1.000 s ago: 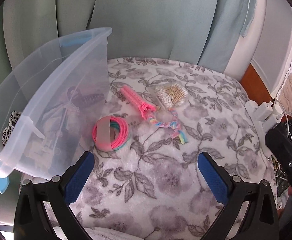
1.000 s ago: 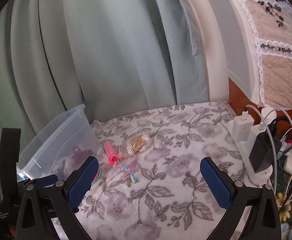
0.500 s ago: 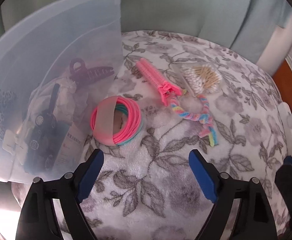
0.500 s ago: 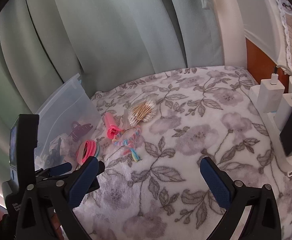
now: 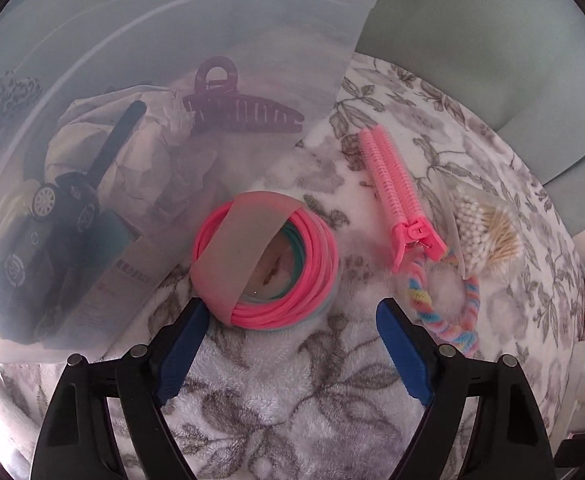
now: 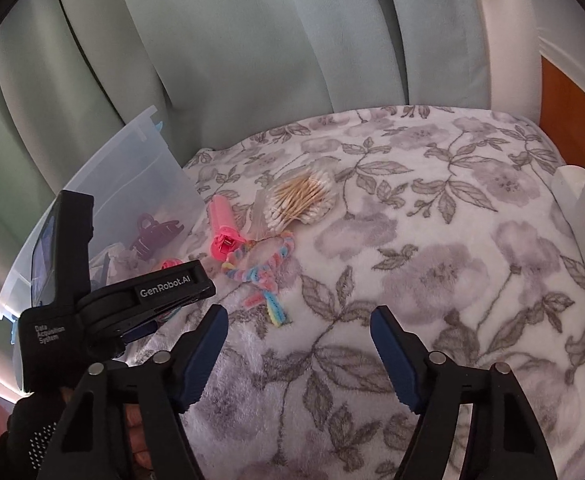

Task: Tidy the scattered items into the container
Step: 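Grasp the pink hair-tie bundle with the left tool while the right tool grasps the rainbow pipe-cleaner ring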

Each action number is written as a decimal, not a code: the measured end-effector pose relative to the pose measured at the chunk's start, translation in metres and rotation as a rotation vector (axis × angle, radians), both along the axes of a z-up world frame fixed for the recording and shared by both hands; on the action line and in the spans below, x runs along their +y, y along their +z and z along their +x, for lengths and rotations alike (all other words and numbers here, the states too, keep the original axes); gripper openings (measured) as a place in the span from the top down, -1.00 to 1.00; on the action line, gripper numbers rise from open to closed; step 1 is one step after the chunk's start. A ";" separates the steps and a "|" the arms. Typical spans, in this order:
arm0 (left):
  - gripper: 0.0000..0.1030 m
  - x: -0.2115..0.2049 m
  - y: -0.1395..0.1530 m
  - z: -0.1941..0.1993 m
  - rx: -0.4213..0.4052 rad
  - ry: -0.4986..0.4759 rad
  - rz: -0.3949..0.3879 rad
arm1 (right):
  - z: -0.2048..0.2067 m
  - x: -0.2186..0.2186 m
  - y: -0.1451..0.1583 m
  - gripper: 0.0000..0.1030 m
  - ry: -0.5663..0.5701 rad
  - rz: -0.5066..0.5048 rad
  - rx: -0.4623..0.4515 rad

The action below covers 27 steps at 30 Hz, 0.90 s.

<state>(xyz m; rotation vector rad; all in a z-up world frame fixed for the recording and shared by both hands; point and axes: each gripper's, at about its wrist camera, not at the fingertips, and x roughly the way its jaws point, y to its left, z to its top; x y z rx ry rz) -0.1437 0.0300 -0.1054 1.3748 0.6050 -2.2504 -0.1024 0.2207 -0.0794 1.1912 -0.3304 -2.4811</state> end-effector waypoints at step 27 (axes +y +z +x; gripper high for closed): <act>-0.26 0.000 -0.002 0.005 -0.027 -0.049 -0.049 | -0.035 0.006 -0.023 0.69 -0.016 0.005 -0.067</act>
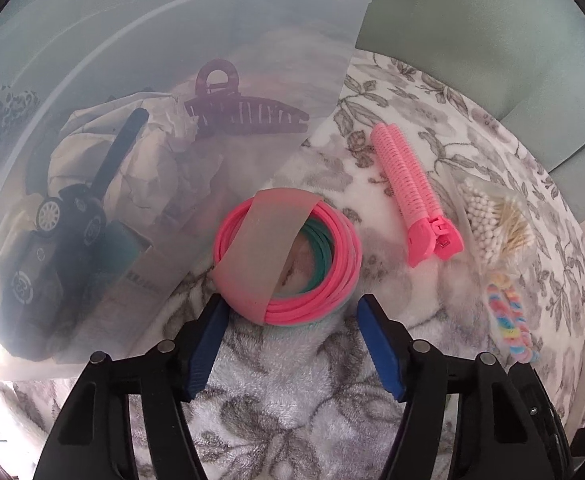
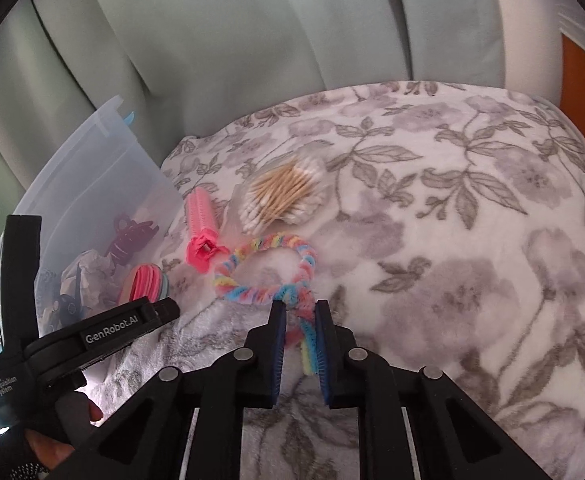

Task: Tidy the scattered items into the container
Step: 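Grasp the pink hair-tie bundle with the left tool while the right tool grasps the rainbow pipe-cleaner ring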

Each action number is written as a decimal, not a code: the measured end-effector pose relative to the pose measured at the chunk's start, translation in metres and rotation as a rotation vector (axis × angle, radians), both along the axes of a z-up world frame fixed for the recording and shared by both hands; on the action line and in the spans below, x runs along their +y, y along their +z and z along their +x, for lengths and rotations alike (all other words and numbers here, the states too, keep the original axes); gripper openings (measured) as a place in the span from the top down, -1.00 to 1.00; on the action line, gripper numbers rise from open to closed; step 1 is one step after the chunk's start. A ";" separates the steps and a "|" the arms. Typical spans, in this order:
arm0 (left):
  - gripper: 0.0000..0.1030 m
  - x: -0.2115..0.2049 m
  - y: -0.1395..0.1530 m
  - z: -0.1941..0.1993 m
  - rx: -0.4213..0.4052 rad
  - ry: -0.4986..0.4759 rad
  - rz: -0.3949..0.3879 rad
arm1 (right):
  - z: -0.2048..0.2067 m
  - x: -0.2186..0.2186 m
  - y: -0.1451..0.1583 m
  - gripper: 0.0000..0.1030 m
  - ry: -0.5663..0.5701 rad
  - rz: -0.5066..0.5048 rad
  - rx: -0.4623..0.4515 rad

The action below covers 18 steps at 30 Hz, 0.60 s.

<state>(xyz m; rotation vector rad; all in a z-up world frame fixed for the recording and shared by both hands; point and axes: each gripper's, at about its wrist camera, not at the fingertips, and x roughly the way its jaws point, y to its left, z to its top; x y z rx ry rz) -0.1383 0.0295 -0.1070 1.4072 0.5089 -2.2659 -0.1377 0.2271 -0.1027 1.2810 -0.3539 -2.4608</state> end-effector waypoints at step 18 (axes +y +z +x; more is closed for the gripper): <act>-0.48 0.000 -0.006 -0.012 0.000 0.155 -0.049 | 0.007 0.016 -0.006 0.70 -0.052 -0.005 -0.036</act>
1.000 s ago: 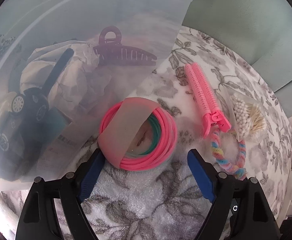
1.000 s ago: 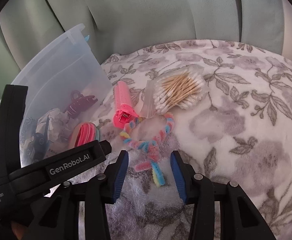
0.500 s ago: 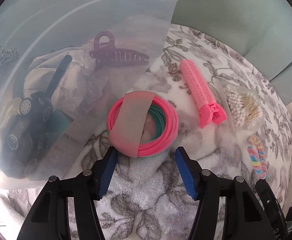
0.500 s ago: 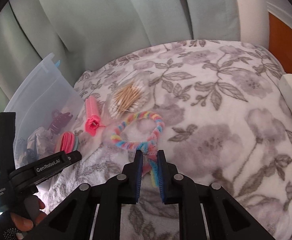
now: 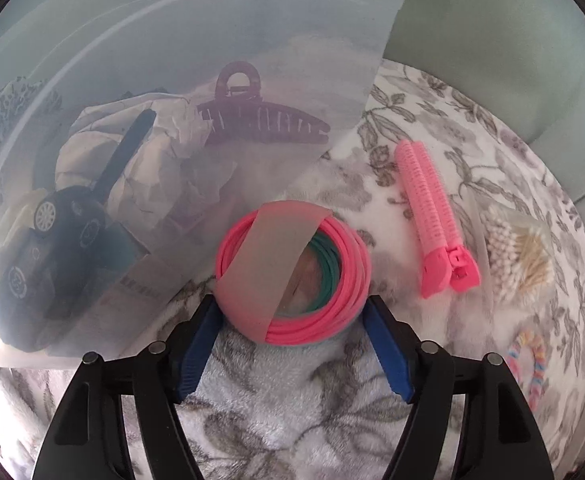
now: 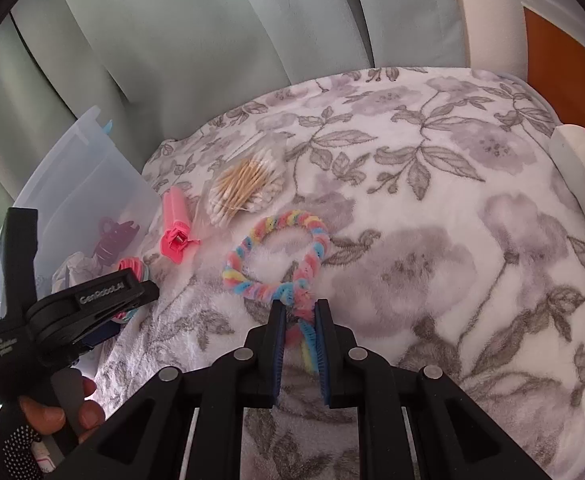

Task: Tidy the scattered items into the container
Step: 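Grasp the pink hair-tie bundle with the left tool while the right tool grasps the rainbow pipe-cleaner ring, then lift the hair ties with the left tool while the right tool carries the ring over the container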

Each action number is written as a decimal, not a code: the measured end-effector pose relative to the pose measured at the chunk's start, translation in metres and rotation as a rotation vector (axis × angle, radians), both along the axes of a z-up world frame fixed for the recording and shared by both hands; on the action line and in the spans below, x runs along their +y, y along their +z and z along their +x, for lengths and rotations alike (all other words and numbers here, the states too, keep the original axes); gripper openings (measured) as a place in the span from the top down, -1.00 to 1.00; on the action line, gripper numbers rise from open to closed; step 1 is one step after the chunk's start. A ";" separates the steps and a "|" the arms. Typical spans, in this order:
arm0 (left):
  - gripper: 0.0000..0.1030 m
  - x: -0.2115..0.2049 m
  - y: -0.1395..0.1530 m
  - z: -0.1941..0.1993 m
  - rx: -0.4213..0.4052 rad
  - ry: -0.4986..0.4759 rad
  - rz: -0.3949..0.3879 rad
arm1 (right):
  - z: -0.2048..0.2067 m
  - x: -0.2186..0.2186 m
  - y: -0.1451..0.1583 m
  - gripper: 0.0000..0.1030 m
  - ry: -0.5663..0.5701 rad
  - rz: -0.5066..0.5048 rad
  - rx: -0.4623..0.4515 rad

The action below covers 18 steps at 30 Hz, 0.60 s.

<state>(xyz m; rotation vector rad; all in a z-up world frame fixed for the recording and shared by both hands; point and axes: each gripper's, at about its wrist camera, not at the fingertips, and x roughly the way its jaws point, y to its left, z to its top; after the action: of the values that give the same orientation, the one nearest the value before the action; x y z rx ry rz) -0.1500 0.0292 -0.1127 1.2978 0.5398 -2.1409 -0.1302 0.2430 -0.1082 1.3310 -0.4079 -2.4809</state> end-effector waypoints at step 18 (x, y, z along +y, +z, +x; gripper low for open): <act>-0.44 0.000 0.006 0.007 0.027 -0.045 0.053 | 0.011 -0.001 0.012 0.70 -0.004 0.009 0.011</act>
<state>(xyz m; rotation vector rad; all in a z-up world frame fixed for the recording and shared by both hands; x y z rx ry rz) -0.1432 0.0289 -0.1072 1.3231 0.5871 -2.1971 -0.1191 0.2415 -0.0963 1.3209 -0.3983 -2.4952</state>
